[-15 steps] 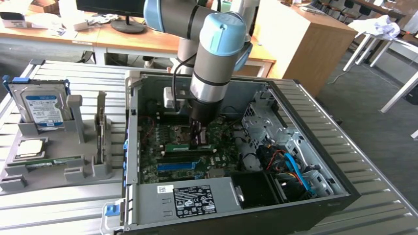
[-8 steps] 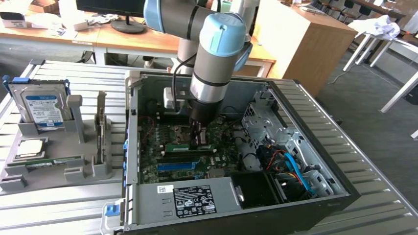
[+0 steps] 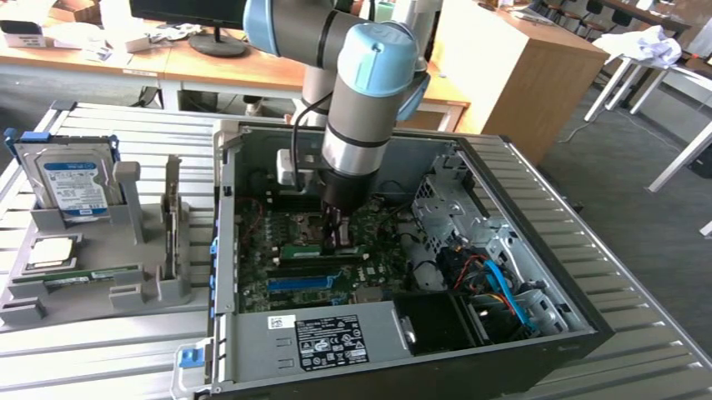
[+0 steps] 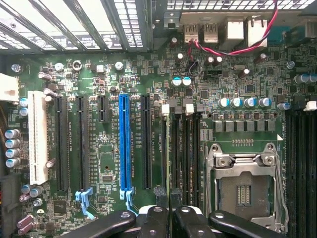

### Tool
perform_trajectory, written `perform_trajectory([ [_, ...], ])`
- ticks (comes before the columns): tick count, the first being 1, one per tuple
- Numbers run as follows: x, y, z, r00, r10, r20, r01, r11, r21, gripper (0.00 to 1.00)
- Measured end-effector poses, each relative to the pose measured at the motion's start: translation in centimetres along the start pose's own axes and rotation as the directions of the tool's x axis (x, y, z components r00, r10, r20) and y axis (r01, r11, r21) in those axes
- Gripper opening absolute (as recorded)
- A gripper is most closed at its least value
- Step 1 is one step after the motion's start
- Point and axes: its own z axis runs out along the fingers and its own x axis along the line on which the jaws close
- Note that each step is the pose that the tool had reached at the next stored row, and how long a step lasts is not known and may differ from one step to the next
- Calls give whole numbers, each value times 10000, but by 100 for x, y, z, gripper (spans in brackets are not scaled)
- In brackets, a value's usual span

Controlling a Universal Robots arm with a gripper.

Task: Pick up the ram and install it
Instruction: 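Insert the ram into the slot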

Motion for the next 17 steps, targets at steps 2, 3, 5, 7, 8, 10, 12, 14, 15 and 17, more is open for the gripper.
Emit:
perform_trajectory([
  [2, 1, 1, 3, 10000, -1, -2, 1, 10000, -1, 13],
  [3, 2, 1, 5, 10000, -1, -2, 1, 10000, -1, 13],
  [5, 1, 1, 11, 10000, 0, -2, 0, 10000, -1, 13],
  [7, 2, 1, 14, 10000, 1, -3, -1, 10000, -2, 13],
  [8, 2, -1, 15, 10000, 1, -3, -1, 10000, -2, 13],
  [10, 1, -12, 17, 10000, 0, -1, 0, 10000, -1, 13],
  [12, 1, -30, 18, 10000, 2, 0, -2, 10000, -4, 13],
  [14, 2, -42, 15, 10000, 5, -8, -5, 10000, -8, 13],
  [15, 2, -45, 16, 10000, 3, -7, -3, 10000, -6, 13],
  [17, 1, -48, 17, 10000, 0, -4, 0, 10000, -3, 13],
])
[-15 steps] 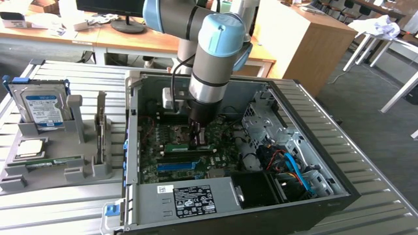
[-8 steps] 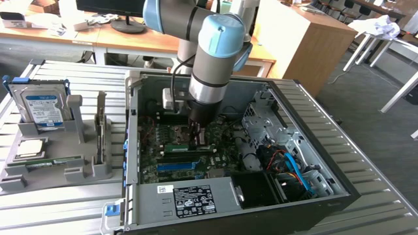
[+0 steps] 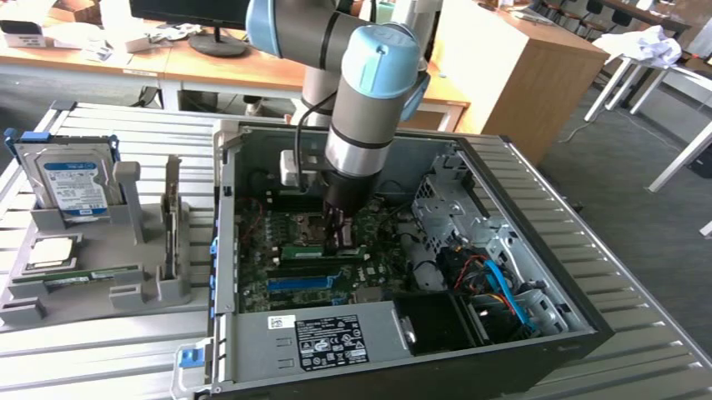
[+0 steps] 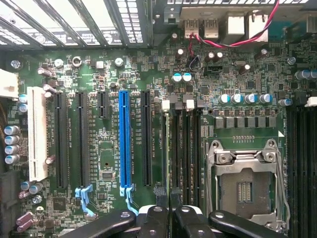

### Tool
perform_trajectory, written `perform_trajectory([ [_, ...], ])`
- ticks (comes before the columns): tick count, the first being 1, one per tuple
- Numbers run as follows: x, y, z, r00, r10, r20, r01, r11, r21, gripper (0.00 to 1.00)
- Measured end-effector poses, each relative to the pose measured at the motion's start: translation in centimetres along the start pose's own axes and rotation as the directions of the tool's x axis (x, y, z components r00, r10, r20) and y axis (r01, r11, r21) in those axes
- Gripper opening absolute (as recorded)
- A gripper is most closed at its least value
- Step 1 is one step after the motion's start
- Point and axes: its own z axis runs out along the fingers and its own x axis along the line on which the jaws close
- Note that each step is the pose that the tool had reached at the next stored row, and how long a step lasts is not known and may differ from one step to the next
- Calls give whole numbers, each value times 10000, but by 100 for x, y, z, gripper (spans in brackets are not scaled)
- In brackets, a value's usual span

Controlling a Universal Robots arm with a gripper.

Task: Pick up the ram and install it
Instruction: 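Insert the ram into the slot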

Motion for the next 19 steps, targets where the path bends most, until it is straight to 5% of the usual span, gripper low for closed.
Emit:
perform_trajectory([
  [19, 14, -1, 8, 9999, -123, 1, 123, 9999, -1, 13],
])
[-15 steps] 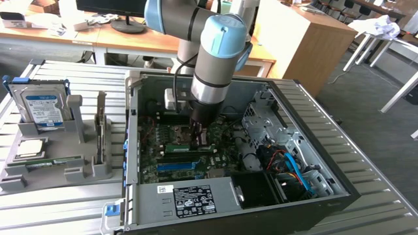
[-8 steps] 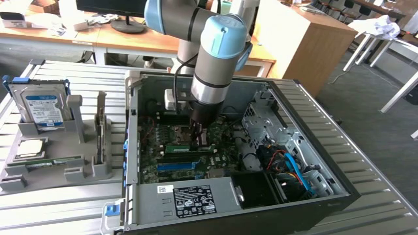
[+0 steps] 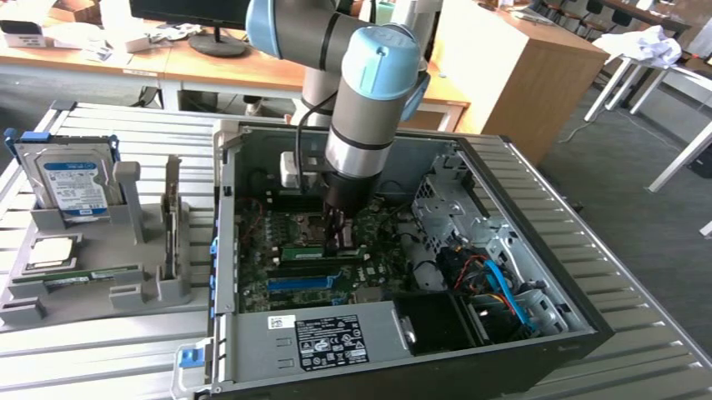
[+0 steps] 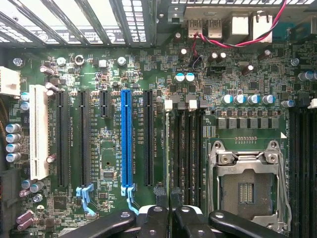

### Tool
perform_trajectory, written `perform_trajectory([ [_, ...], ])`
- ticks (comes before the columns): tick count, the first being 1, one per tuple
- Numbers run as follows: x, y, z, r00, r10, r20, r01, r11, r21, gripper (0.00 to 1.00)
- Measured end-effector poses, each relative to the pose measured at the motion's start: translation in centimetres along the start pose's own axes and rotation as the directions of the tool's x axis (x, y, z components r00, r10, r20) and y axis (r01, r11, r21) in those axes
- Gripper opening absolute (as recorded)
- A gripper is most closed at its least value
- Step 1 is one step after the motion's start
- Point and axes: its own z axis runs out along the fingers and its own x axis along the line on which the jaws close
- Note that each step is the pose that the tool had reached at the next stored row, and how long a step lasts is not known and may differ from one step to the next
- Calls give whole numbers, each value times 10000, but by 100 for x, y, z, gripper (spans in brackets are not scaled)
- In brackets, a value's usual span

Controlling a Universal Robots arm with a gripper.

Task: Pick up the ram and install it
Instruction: 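Insert the ram into the slot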

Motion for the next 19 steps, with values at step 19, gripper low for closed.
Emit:
perform_trajectory([
  [19, 3, 0, 28, 10000, -2, -1, 2, 10000, 0, 13],
])
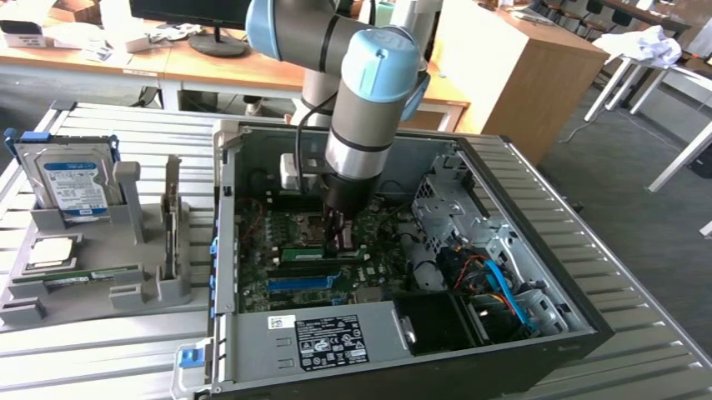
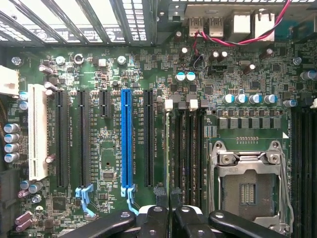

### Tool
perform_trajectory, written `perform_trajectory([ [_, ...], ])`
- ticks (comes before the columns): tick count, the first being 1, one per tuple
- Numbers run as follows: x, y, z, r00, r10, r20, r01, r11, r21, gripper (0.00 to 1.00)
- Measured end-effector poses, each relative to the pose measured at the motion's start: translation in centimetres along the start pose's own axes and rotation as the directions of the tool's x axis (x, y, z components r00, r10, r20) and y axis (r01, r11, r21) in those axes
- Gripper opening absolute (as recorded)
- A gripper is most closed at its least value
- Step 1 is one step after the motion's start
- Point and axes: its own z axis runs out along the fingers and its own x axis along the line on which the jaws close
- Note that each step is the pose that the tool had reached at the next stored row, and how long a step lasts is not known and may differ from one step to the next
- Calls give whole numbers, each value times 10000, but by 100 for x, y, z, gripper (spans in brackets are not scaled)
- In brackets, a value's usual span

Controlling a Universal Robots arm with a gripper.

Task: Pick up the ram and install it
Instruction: 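Insert the ram into the slot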

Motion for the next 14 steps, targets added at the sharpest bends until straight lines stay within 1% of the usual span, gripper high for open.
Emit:
perform_trajectory([
  [6, -1, 0, 0, 10000, 0, 4, 0, 10000, 1, 13],
  [14, -1, -1, -32, 10000, -1, 4, 1, 10000, 2, 13],
])
